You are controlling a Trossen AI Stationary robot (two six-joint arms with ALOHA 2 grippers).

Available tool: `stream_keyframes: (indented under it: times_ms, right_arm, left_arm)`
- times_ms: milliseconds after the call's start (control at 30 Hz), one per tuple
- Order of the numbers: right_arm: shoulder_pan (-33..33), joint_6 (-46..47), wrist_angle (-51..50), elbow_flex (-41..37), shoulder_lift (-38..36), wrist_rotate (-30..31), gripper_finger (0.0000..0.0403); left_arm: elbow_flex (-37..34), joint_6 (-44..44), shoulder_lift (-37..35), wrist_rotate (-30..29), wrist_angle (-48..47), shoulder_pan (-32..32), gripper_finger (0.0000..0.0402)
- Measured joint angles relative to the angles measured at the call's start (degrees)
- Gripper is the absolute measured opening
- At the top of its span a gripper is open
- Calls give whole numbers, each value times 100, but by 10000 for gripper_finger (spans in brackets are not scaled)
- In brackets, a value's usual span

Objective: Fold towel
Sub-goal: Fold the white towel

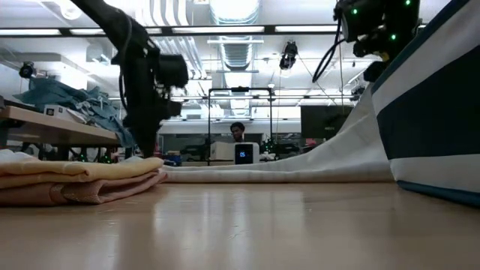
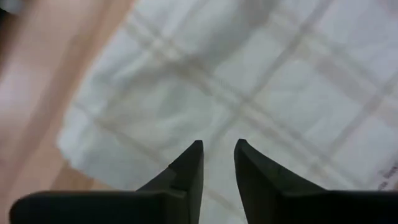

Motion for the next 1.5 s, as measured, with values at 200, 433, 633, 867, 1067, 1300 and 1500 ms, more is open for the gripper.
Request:
stream_keyframes:
  times_ms: [200,433,633,867,1067,1300,1500]
  right_arm:
    - [-4,30,-253,331,-12,-351,176]
    - [0,-106,-250,359,-5,-797,176]
    - [0,-108,-248,271,-3,-896,176]
    - [0,28,-253,221,-3,-491,176]
    - [0,-62,-233,221,-3,-249,176]
    - [18,-154,-175,211,-8,-239,176]
    - [214,-1038,1437,-178,-49,-890,176]
  left_arm:
    - [-254,-238,667,-33,274,4,74]
    - [-202,-407,1369,-419,-182,0,73]
    - [-221,-758,1361,-1465,-1397,128,56]
    - [-212,-804,699,-1249,-1116,201,36]
    - [-206,-802,391,-1157,-1215,223,36]
    - [-204,-846,406,-1095,-1237,249,36]
    - [-88,-337,219,139,-247,206,36]
